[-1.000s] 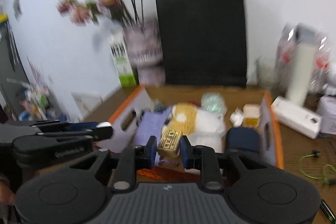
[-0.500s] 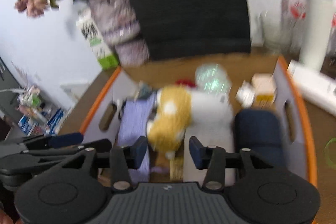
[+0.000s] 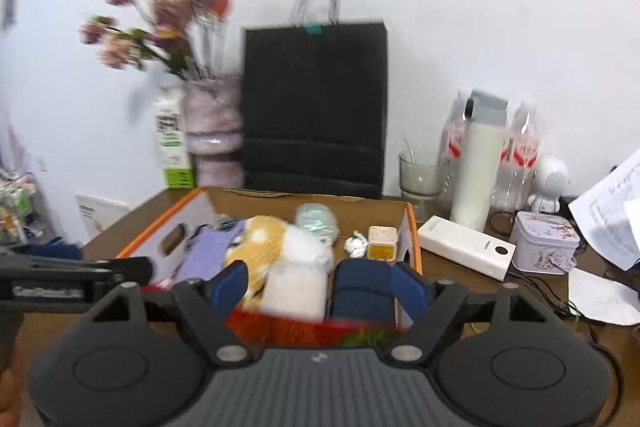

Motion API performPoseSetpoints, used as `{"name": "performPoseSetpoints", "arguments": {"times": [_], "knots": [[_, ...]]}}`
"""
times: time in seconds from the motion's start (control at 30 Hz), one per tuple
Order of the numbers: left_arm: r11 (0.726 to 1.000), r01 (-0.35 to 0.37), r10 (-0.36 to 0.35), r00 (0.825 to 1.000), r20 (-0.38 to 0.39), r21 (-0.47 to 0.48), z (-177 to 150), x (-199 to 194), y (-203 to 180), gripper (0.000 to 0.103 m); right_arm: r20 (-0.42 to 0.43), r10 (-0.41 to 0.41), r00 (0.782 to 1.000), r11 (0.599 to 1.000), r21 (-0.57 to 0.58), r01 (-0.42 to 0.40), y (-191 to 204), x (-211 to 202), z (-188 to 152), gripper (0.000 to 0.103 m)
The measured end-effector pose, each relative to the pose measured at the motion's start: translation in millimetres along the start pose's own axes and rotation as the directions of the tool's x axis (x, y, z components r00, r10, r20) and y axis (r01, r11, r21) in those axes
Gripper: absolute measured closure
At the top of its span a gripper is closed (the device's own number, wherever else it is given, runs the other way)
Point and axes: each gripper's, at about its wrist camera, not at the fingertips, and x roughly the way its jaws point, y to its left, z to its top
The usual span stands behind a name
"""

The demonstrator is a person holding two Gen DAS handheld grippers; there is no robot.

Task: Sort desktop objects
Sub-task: 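Withdraw both tools from the box back over the table, then grasp the white round disc with the left tool while the right tool grasps the small orange item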

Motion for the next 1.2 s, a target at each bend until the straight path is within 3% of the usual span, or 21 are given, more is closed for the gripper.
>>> {"name": "performPoseSetpoints", "arguments": {"times": [0.07, 0.1, 0.13, 0.2, 0.4, 0.47, 0.53, 0.7, 0.83, 1.03, 1.17, 1.2], "knots": [[0.997, 0.000, -0.003, 0.999, 0.042, 0.073, -24, -18, -7, 0.000, 0.027, 0.012, 1.000, 1.000, -0.019, -0.012, 0, -26, -24, 0.019], [0.995, -0.039, 0.035, 0.999, 0.042, 0.091, -37, -23, -9, 0.000, 0.041, -0.002, 0.999, 1.000, -0.020, 0.003, -1, -36, -35, 0.017], [0.992, -0.067, 0.065, 0.998, 0.022, 0.107, -50, -26, -11, 0.000, 0.042, -0.028, 0.999, 1.000, -0.010, 0.029, -4, -46, -48, 0.016], [0.989, -0.042, 0.046, 0.999, -0.024, 0.142, -72, -34, -10, 0.000, 0.000, -0.036, 0.999, 0.999, 0.017, 0.036, -9, -58, -68, 0.015], [0.992, -0.075, 0.079, 0.996, -0.033, 0.104, -132, -64, -3, 0.000, -0.037, -0.026, 0.999, 0.999, 0.037, 0.028, -13, -94, -124, 0.015], [0.991, -0.069, 0.077, 0.995, -0.070, 0.117, -140, -68, -4, 0.000, -0.047, -0.016, 0.999, 0.999, 0.040, 0.018, -12, -105, -137, 0.015], [0.991, -0.059, 0.066, 0.997, -0.050, 0.118, -141, -76, -3, 0.000, -0.048, -0.009, 0.999, 1.000, 0.022, 0.010, -9, -111, -148, 0.015], [0.994, -0.053, 0.059, 0.996, -0.063, 0.091, -145, -83, 1, 0.000, -0.075, -0.031, 0.997, 1.000, 0.000, 0.031, 2, -112, -157, 0.015], [0.995, -0.039, 0.046, 0.996, -0.076, 0.092, -146, -83, 0, 0.000, -0.074, -0.004, 0.997, 1.000, 0.028, 0.006, 1, -105, -153, 0.015], [0.994, 0.009, 0.002, 0.995, -0.097, 0.111, -138, -61, -15, 0.000, -0.108, -0.082, 0.991, 0.997, -0.009, 0.081, -21, -66, -129, 0.017], [0.986, 0.084, -0.075, 0.995, -0.071, 0.142, -116, -34, -41, 0.000, -0.110, -0.113, 0.987, 0.993, 0.032, 0.117, -56, -24, -104, 0.026], [0.984, 0.097, -0.088, 0.994, -0.061, 0.152, -109, -26, -49, 0.001, -0.121, -0.120, 0.985, 0.990, 0.056, 0.128, -67, -11, -98, 0.033]]}}
